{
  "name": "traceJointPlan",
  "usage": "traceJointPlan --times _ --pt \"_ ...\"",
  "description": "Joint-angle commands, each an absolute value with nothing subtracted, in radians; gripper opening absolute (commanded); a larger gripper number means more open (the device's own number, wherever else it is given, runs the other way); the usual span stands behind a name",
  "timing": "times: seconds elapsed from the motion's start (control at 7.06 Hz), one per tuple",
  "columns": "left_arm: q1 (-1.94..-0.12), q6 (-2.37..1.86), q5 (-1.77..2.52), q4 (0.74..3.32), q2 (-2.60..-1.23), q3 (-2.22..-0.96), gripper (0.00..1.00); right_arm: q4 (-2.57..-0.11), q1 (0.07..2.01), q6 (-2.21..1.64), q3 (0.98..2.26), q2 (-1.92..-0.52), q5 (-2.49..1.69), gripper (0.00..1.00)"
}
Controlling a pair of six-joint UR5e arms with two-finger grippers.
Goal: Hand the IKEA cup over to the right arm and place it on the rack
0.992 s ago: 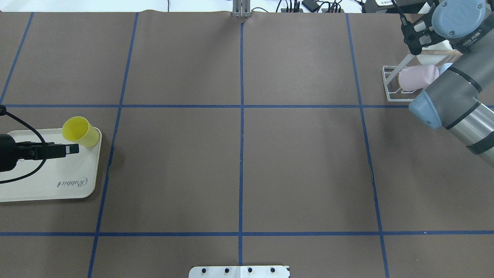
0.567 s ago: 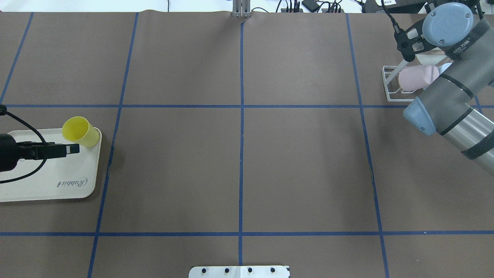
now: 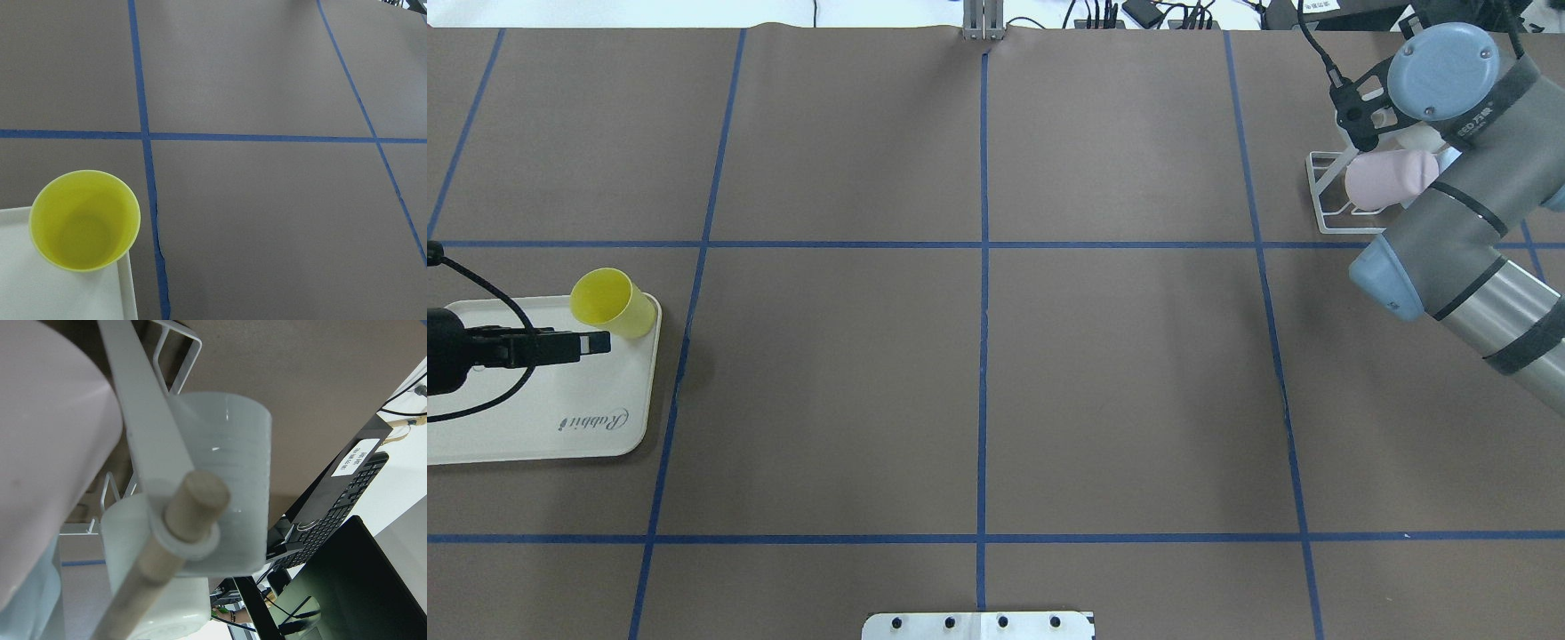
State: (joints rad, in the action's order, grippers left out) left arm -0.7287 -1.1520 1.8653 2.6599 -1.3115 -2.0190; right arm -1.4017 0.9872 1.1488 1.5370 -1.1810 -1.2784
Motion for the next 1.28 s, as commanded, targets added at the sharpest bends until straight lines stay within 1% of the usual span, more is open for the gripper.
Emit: traceJointPlan --times 0.0,0.28,0.42,0.57,0.71,0.85,1.13 --pt "-0.729 -1.152 1.865 2.660 -1.312 -2.019 1.00 -1.401 0.986 1.144 1.548 -1.172 -1.278 0.96" --pt "-0.732 -1.137 1.871 2.660 -1.298 -2.022 1.00 -1.399 0.985 1.118 1.638 -1.172 -1.308 0.97" --pt "-0.732 -1.134 1.871 2.660 -1.278 -2.022 1.00 -1.399 0.985 1.038 1.681 -1.181 -1.372 0.97" --pt "-0.733 -1.076 1.870 2.661 -1.243 -2.023 1.00 -1.397 0.962 0.911 1.710 -1.181 -1.431 0.98" --pt "-0.771 -1.015 1.870 2.663 -1.223 -2.014 1.00 -1.397 0.921 0.773 1.745 -1.183 -1.460 0.99" --pt "-0.776 -1.040 1.867 2.663 -1.224 -2.011 1.00 -1.397 0.873 0.614 1.799 -1.202 -1.497 0.99" --pt "-0.775 -1.142 1.820 2.663 -1.271 -1.953 1.00 -1.397 0.754 0.305 1.914 -1.221 -1.545 0.99"
